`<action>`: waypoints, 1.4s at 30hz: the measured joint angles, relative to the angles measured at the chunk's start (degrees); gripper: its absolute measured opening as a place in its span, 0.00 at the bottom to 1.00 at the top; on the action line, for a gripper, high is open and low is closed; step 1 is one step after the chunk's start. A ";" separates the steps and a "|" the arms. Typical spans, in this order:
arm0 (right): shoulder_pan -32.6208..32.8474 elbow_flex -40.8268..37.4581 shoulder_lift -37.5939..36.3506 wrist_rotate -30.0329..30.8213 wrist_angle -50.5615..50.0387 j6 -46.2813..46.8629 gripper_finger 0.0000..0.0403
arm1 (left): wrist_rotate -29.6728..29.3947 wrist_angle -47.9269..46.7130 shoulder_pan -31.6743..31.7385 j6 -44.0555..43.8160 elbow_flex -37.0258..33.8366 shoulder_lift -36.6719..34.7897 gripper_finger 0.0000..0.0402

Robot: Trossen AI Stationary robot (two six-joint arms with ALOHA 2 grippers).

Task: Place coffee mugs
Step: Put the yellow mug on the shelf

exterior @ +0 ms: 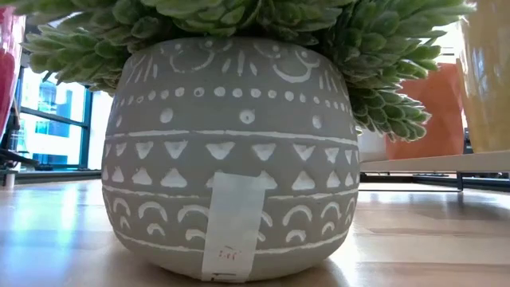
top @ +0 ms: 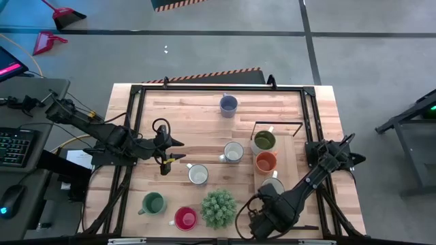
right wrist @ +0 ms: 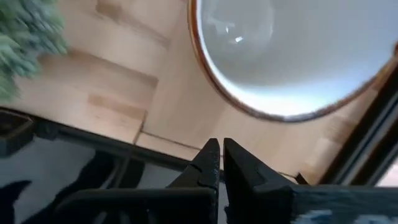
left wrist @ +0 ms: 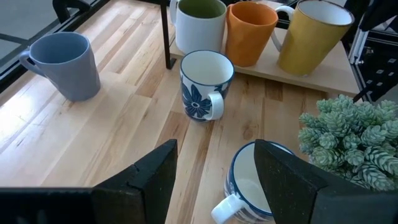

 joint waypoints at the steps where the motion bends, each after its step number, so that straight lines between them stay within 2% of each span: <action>1: -0.02 0.00 0.00 0.95 0.00 0.37 0.00 | -0.01 0.00 0.00 0.00 0.00 0.01 0.50; 13: -0.70 0.00 0.00 7.04 0.00 0.37 0.00 | 0.00 -0.02 0.00 0.00 0.00 0.01 0.50; 16: -0.70 0.00 0.00 5.71 0.04 -0.85 0.00 | 0.00 -0.04 0.02 -0.02 0.00 0.00 0.50; 21: -0.39 0.00 0.00 -1.94 0.02 0.28 0.00 | 0.00 -0.04 0.00 -0.02 0.00 0.00 0.50; 31: -0.66 -2.09 -0.04 -0.05 -0.02 7.94 0.00 | 0.00 -0.04 0.00 -0.03 -0.02 0.01 0.50; 35: -1.06 -3.34 -0.04 0.07 -0.03 8.03 0.00 | 0.00 -0.04 0.02 -0.04 -0.02 0.00 0.50; 42: -1.70 -3.43 -0.04 4.79 0.04 7.86 0.00 | 0.00 -0.04 0.02 -0.04 -0.02 0.00 0.50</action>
